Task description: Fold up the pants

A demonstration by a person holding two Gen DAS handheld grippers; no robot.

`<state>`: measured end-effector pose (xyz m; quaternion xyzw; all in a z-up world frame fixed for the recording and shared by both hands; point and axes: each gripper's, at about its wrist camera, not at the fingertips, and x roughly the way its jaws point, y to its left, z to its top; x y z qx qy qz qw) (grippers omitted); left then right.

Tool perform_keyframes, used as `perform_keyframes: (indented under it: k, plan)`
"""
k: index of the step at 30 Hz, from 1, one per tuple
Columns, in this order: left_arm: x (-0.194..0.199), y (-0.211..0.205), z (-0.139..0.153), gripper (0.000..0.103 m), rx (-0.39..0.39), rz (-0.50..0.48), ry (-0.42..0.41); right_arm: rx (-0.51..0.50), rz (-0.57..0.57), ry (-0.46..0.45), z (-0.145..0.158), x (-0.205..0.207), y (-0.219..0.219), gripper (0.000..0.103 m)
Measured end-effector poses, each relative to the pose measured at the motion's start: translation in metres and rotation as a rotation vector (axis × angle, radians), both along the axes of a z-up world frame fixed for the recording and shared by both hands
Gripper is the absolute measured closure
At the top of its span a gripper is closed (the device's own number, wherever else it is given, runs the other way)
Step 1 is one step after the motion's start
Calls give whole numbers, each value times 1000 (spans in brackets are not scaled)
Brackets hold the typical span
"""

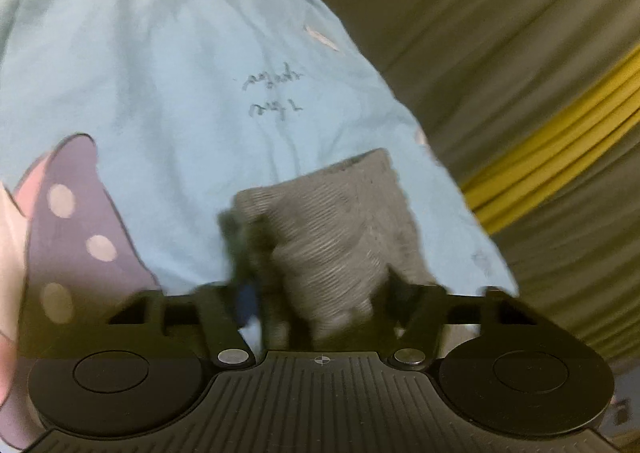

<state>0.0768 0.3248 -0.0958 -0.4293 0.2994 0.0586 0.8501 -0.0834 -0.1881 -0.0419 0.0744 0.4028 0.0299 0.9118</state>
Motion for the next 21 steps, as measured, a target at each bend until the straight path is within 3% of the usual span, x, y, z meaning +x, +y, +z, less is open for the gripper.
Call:
perform_keyframes:
  k: [2,4,6,8,12,16,21]
  plan:
    - [-4,-1,3,50,20,-10,-29,11,-8,-2,1,0,-2,4]
    - [-1,-7,3,46,80,-15,5,15,-10,-2,1,0,-2,4]
    - [4,-9,-1,36,75,-8,35,6,-7,-2,0,1,-2,4]
    - [7,-8,-3,36,42,11,40,1,-5,-2,1,0,-2,4]
    - [11,-11,6,56,48,14,47,6,-8,0,2,0,-3,4]
    - [0,-22,39,60,109,-31,-64,49,-47,-19,8,-4,-12,4]
    - [-16,-70,109,61,289,-146,-255,170,-176,-68,17,-9,-43,5]
